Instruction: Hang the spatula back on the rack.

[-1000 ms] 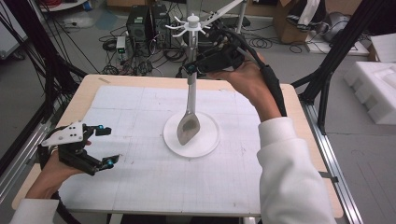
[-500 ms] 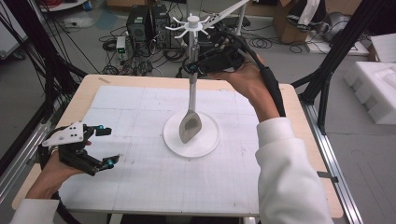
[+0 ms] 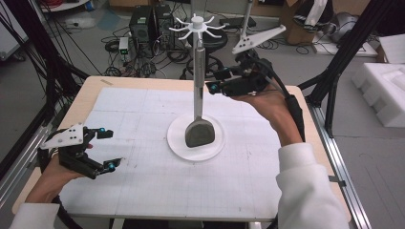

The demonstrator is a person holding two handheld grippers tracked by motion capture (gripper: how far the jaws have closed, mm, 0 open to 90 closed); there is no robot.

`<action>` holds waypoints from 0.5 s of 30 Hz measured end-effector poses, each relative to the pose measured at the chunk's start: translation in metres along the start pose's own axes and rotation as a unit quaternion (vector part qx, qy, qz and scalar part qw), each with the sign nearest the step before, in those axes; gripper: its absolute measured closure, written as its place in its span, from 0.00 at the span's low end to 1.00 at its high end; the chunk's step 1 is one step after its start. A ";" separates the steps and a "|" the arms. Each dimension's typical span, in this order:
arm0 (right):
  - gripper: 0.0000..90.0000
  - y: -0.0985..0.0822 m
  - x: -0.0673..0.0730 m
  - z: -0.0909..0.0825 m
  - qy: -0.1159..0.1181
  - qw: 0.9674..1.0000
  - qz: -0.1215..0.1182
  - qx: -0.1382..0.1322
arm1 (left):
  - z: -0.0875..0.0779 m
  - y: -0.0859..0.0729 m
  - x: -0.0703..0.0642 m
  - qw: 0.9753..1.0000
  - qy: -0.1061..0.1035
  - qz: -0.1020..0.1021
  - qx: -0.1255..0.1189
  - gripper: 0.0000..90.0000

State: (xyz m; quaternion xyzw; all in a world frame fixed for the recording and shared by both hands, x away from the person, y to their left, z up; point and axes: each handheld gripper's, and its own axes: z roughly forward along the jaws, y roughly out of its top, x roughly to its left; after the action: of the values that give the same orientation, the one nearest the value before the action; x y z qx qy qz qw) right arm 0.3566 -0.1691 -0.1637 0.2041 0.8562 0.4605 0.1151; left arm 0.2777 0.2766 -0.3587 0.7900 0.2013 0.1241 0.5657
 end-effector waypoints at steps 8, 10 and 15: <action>0.34 -0.044 0.003 -0.021 0.017 0.999 -0.017 -0.039 | -0.002 0.000 0.001 1.000 0.003 -0.001 0.000 0.02; 0.27 -0.057 0.006 -0.024 0.019 0.998 -0.020 -0.051 | -0.002 -0.001 0.001 1.000 0.003 -0.001 0.000 0.02; 0.14 -0.091 0.006 -0.031 0.008 0.996 -0.027 -0.086 | -0.005 -0.003 0.000 1.000 0.007 0.000 -0.001 0.02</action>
State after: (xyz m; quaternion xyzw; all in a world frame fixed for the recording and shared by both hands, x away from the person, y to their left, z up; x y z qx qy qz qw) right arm 0.3173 -0.2341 -0.2229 0.1666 0.8193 0.5311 0.1378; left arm 0.2752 0.2812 -0.3599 0.7887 0.2052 0.1293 0.5649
